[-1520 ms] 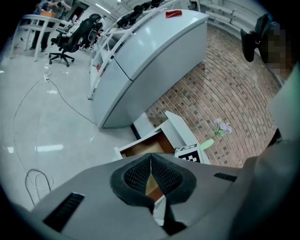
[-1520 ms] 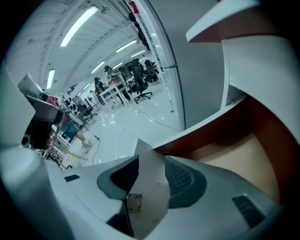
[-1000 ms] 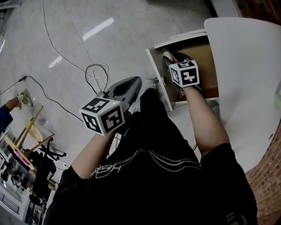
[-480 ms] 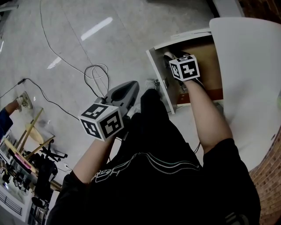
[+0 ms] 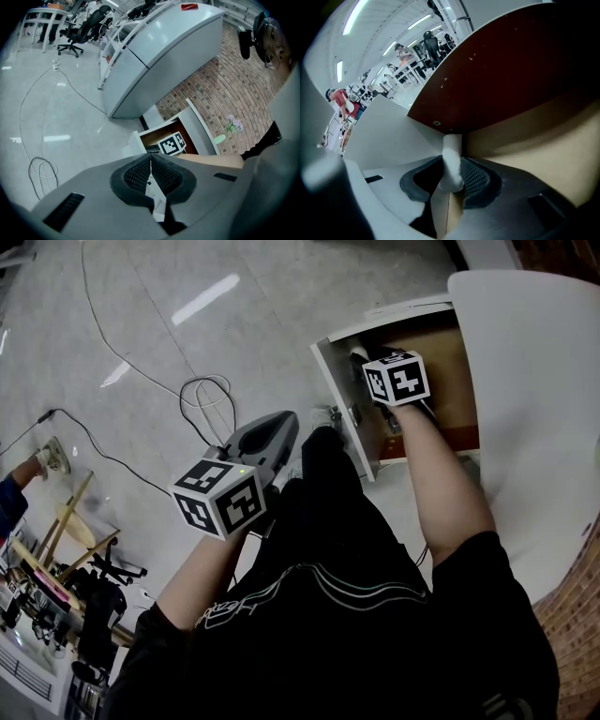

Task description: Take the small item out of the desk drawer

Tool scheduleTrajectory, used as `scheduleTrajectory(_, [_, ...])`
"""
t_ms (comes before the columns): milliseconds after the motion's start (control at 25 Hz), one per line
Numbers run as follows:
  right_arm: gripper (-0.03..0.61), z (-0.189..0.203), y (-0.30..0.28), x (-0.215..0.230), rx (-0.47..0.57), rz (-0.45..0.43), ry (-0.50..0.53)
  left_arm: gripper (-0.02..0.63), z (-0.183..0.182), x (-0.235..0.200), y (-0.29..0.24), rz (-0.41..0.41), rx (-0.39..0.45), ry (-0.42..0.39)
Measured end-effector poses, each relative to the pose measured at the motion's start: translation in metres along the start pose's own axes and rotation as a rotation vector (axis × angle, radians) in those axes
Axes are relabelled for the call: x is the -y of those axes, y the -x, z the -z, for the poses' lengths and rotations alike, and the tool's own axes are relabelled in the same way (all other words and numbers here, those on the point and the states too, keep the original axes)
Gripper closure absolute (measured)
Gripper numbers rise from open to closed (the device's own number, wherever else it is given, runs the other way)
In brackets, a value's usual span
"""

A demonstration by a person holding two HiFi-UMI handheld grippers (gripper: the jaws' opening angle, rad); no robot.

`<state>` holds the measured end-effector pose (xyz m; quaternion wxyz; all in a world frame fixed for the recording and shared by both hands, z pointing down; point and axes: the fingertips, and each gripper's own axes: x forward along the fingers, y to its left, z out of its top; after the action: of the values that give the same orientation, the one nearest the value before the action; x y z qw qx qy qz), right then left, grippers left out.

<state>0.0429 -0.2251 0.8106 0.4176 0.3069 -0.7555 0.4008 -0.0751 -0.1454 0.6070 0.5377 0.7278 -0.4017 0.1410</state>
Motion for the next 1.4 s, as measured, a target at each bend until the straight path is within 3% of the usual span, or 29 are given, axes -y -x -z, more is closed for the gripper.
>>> scheduleTrajectory(440, [0.448,-0.011,0.022,-0.002,0.063,0.071,-0.017,0.591,-0.006,0.012,0.006,0.025,-0.012,-0.05])
scheduleTrajectory(840, [0.448,-0.03,0.102,-0.024,0.216,0.125,-0.057,0.591,-0.007,0.048,0.037,0.057,0.011,-0.124])
scheduleTrajectory(1160, [0.448,-0.029,0.202,-0.086,0.349,0.119,-0.053,0.591,-0.012,0.101,0.097,0.083,0.065,-0.231])
scheduleTrajectory(1400, [0.448,-0.026,0.3,-0.146,0.515,0.051,-0.113,0.591,-0.013,0.146,0.153,0.144,0.111,-0.278])
